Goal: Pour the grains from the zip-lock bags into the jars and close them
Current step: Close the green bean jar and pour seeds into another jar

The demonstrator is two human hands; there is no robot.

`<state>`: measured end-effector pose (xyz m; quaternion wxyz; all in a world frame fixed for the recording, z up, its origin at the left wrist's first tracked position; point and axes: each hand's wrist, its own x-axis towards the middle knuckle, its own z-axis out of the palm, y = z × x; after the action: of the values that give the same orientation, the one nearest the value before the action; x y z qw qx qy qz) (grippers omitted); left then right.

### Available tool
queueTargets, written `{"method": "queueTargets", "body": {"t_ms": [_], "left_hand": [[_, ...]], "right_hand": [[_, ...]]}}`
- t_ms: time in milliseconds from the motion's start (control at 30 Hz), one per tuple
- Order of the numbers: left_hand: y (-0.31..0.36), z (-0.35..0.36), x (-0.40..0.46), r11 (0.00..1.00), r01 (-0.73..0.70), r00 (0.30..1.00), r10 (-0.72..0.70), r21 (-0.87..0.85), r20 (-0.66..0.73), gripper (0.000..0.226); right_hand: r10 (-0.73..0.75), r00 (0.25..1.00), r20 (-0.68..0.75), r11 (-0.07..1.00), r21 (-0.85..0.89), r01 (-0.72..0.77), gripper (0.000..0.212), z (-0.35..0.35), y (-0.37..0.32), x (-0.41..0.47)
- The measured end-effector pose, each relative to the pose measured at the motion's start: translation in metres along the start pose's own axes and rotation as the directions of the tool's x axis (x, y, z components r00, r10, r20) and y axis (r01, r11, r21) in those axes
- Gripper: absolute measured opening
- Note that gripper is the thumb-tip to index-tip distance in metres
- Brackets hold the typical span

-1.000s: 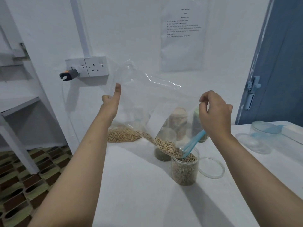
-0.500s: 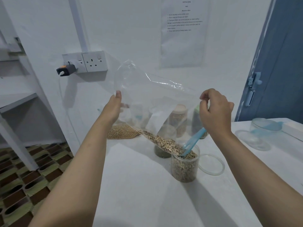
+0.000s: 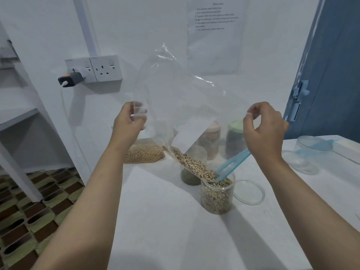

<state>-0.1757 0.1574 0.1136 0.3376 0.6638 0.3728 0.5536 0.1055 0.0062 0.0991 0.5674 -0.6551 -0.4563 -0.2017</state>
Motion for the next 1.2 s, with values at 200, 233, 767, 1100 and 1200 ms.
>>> {"method": "queueTargets", "body": {"t_ms": [200, 233, 767, 1100, 1200], "left_hand": [[0.006, 0.005, 0.003, 0.998, -0.047, 0.998, 0.045, -0.038, -0.045, 0.026], [0.007, 0.005, 0.003, 0.998, -0.052, 0.997, 0.050, -0.042, -0.054, 0.025], [-0.030, 0.061, -0.040, 0.664, 0.384, 0.908, -0.398, -0.642, 0.131, 0.100], [-0.022, 0.095, -0.046, 0.644, 0.412, 0.910, -0.260, -0.645, 0.322, 0.025], [-0.011, 0.101, -0.048, 0.681, 0.396, 0.915, -0.235, -0.616, 0.329, 0.026]], "right_hand": [[-0.017, 0.999, -0.031, 1.000, 0.007, 0.017, 0.010, -0.004, 0.000, 0.002], [-0.023, 0.999, -0.035, 1.000, 0.007, 0.023, 0.010, -0.005, 0.000, 0.003], [-0.085, 0.995, -0.044, 0.995, 0.045, 0.087, 0.009, -0.020, 0.017, -0.018], [-0.103, 0.994, -0.046, 0.989, 0.097, 0.107, 0.015, -0.029, 0.031, -0.023], [-0.073, 0.996, -0.044, 0.990, 0.115, 0.078, 0.017, -0.031, 0.037, -0.028]]}}
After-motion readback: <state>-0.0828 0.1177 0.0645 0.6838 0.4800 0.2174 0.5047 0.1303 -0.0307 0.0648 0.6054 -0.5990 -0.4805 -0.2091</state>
